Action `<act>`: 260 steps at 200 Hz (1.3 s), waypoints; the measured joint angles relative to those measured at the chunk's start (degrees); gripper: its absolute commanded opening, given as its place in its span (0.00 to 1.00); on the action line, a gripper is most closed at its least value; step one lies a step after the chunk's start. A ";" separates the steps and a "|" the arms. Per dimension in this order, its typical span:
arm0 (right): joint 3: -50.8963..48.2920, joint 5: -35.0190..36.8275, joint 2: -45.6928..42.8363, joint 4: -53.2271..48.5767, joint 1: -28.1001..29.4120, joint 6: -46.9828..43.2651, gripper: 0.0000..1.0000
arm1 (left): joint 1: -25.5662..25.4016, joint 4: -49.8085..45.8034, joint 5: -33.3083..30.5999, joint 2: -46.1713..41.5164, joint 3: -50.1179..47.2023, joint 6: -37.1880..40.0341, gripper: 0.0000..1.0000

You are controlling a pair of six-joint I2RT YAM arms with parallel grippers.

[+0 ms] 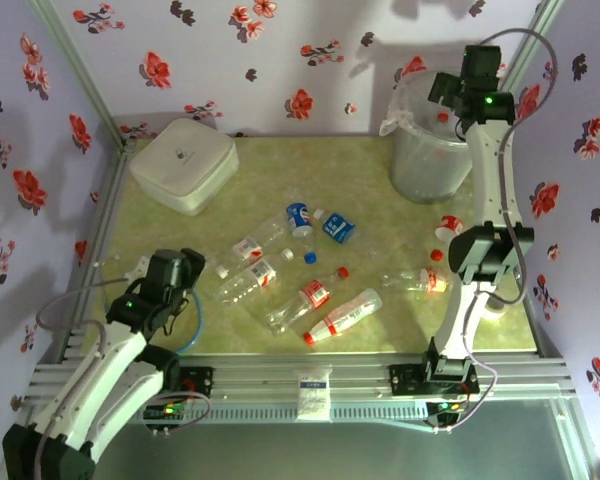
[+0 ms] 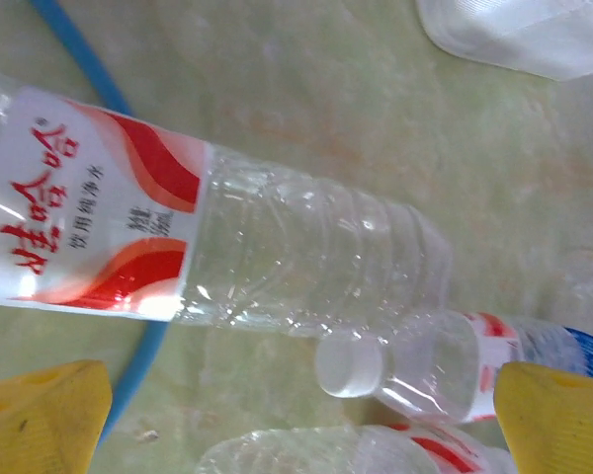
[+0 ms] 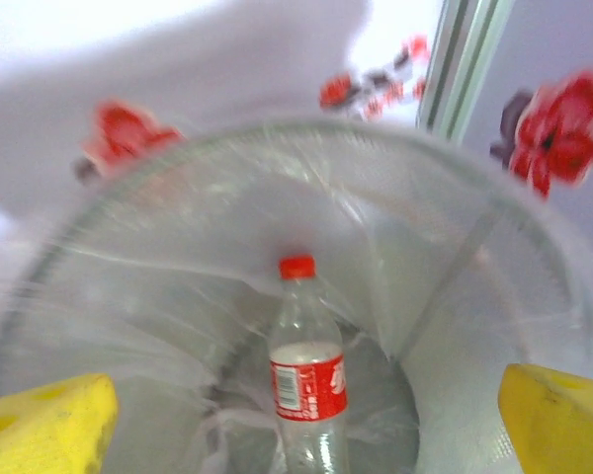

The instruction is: Put the plastic bottles in the bin

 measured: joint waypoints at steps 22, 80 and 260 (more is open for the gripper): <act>-3.45 0.00 -5.92 2.12 2.60 -0.98 0.99 | -0.79 -3.50 -2.14 2.99 5.55 0.48 1.00; -12.41 -0.74 -11.32 4.39 7.89 -2.34 0.96 | -5.44 -4.33 -7.85 11.13 7.50 -10.73 1.00; -35.39 -5.81 -32.46 4.42 8.22 -3.85 0.96 | -1.75 12.98 -7.67 38.51 19.67 -7.45 1.00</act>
